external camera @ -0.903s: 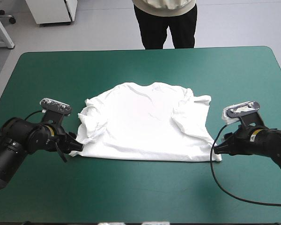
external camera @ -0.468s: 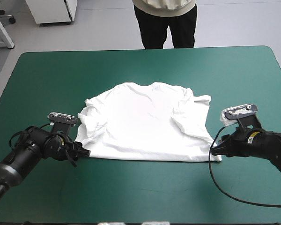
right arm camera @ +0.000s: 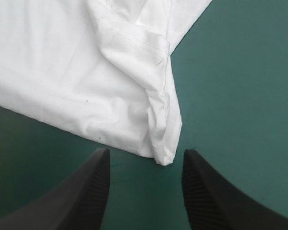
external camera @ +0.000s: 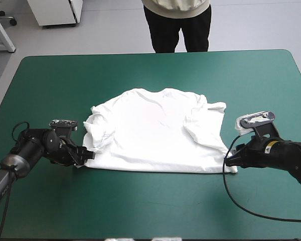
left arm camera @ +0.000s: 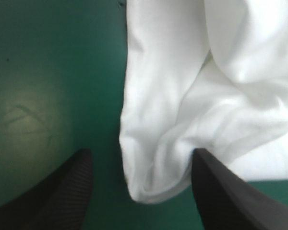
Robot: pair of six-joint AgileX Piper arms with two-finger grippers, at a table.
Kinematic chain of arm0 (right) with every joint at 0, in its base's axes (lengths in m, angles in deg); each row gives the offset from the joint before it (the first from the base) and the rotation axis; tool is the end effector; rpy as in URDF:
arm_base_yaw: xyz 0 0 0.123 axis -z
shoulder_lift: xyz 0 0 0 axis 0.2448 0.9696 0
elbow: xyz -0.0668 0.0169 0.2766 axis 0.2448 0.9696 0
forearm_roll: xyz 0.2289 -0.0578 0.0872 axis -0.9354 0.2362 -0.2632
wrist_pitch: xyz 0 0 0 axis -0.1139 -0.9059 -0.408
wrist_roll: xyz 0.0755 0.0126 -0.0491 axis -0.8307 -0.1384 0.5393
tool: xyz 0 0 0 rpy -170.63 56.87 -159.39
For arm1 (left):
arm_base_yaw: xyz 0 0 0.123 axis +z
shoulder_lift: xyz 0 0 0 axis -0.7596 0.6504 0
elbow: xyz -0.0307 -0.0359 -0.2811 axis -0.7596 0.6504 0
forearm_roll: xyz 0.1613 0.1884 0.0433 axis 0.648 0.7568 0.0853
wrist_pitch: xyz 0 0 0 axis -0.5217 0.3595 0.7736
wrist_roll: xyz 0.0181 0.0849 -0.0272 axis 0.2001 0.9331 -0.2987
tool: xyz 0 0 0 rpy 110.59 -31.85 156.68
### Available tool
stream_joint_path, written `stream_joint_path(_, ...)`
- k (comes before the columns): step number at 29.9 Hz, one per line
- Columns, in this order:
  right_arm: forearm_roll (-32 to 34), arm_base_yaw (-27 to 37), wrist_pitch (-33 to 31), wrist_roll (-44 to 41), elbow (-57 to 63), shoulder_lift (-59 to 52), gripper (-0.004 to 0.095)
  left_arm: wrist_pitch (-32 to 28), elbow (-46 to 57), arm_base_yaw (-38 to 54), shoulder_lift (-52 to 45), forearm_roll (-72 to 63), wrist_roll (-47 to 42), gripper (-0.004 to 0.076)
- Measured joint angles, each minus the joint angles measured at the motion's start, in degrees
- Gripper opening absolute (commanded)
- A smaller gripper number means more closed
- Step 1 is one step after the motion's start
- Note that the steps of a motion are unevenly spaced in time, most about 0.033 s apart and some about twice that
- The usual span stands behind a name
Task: Fold the cloth
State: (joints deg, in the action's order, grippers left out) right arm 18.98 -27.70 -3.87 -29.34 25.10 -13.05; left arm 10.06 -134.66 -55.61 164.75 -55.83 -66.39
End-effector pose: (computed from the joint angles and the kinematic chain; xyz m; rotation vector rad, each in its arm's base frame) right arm 0.1667 0.0484 0.3401 -0.3837 2.4796 0.1905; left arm 0.2354 -0.0311 0.2339 0.1565 2.8078 -0.1130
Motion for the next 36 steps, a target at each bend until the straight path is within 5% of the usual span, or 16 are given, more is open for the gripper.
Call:
stream_joint_path(6, -0.96, 0.00, 0.31, 0.00, 0.00, 0.00, 0.0441, -2.00, -0.08, 0.05, 6.28, -0.17, 0.24, 0.0385)
stream_joint_path(13, -1.46, 0.00, 0.19, 0.00, 0.00, 0.00, 0.0441, -0.52, -1.67, 0.05, 8.74, -1.77, 0.55, -0.0008)
stream_joint_path(18, -1.52, 0.00, -0.98, 0.00, 0.06, 0.00, 0.0448, -0.35, -1.67, -0.01, 8.49, -4.18, 1.26, -0.0009)
stream_joint_path(24, -1.52, 0.00, -4.01, 0.02, 0.10, 3.36, 0.0569, -0.33, -1.67, -0.01, 8.30, -4.37, 1.44, -0.0009)
stream_joint_path(36, 2.43, 0.00, 0.82, 0.36, 0.16, 19.73, 0.0563, -0.32, -1.67, -0.01, 8.25, -4.44, 1.49, -0.0009)
